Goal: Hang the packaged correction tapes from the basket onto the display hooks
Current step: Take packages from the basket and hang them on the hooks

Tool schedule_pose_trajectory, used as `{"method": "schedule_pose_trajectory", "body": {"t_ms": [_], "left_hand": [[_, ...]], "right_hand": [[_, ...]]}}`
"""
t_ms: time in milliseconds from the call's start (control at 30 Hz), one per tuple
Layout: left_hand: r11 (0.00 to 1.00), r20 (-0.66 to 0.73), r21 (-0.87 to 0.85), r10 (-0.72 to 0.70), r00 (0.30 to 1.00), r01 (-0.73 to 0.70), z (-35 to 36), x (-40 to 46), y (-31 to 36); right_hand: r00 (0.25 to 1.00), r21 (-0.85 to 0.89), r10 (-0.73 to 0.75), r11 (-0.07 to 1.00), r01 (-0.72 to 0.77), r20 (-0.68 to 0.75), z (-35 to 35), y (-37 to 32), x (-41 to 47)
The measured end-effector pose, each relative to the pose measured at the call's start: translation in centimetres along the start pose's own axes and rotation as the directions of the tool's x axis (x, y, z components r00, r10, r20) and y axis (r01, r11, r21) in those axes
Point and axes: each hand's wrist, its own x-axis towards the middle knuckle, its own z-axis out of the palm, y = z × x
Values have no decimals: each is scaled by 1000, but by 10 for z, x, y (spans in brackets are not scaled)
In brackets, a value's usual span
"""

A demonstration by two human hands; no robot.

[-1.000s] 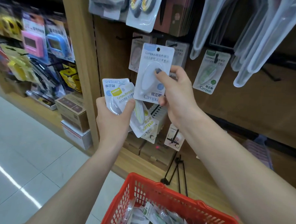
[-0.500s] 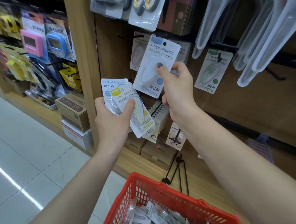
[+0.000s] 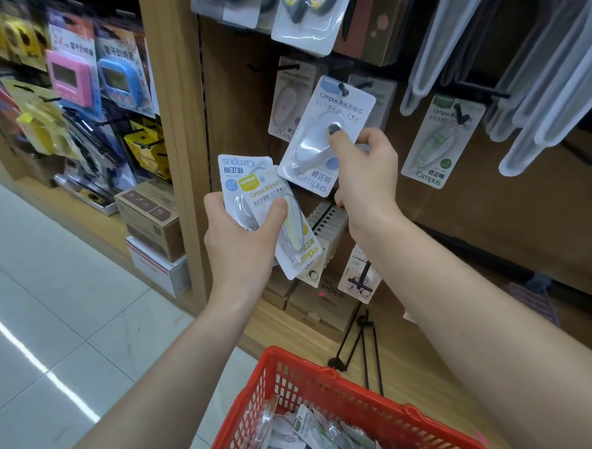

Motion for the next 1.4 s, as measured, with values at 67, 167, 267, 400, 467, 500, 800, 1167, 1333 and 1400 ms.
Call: {"method": "schedule_pose_trajectory", "body": {"t_ms": [67,167,267,400,467,500,800,1167,1333,1400], "left_hand": [[1000,14,-8,-1,1000,1,1,0,0],[1000,25,-29,-7,1000,8,3,2,0],[996,63,-68,-48,997,52,6,4,1],[994,165,-74,-72,984,85,11,3,2],[992,209,-73,-84,974,102,14,0,3],[990,230,-76,-97,968,117,15,-1,4],[984,352,-50,-142,925,170,21,-8,8],[963,441,-64,-207,873,261,35,-31,-1],[971,492,-25,-194,849,237,43,-45,-1],[980,523,8,-172,834,198,47,-51,1]], "right_hand": [[997,-21,66,998,-66,-32,0,4,18],[986,-22,147,989,-149,-77,3,7,51],[972,-18,211,977,-214,-107,3,11,80],[944,7,299,954,-301,-139,-3,17,103],[936,-45,323,942,-332,-142,-4,20,107],[934,-72,328,937,-341,-144,-5,22,107],[962,-311,268,912,-268,-42,-40,39,33],[800,-70,431,893,-445,418,-115,40,-78],[795,-69,447,884,-462,410,-138,48,-97],[798,-68,443,887,-457,409,-148,50,-101]]}}
